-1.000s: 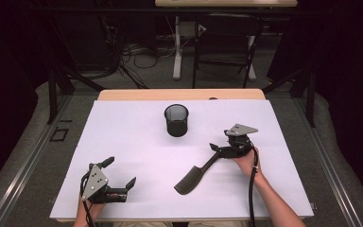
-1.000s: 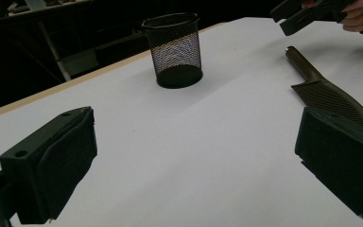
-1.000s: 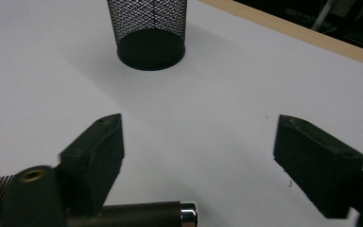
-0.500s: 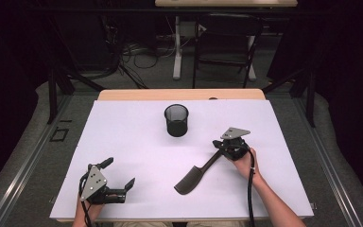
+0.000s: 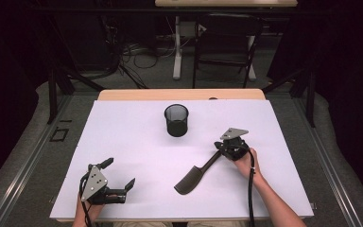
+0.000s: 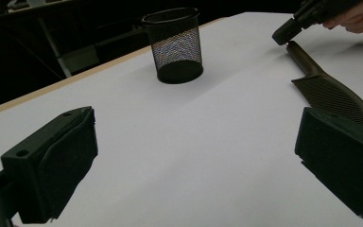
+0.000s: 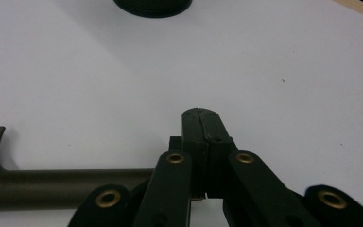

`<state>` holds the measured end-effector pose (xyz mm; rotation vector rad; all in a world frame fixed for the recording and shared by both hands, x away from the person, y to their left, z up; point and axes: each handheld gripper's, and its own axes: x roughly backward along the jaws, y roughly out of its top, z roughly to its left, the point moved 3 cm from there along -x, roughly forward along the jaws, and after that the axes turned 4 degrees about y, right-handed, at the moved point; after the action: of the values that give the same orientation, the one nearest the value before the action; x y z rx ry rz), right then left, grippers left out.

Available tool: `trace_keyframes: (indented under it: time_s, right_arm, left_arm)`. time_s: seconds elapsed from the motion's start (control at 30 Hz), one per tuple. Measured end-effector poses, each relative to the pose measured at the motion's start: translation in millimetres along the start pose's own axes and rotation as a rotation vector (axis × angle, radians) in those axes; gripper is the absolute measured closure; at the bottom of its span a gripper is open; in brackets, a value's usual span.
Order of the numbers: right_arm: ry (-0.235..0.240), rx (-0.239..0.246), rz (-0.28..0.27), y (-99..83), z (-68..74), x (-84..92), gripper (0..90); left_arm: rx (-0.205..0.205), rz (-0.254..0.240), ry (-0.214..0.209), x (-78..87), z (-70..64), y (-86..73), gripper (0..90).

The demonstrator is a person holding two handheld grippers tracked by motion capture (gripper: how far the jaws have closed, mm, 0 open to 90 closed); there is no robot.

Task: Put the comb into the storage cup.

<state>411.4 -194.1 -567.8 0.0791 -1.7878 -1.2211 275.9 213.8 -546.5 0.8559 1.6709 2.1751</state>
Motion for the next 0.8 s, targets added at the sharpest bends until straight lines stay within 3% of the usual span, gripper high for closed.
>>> trace_keyframes:
  time_s: [0.8]
  right_arm:
    - [0.005,-0.033,0.127,-6.4,-1.9,6.4,90.0]
  left_arm:
    - [-0.002,0.006,-0.002,0.2,-0.2,-0.1,0.3]
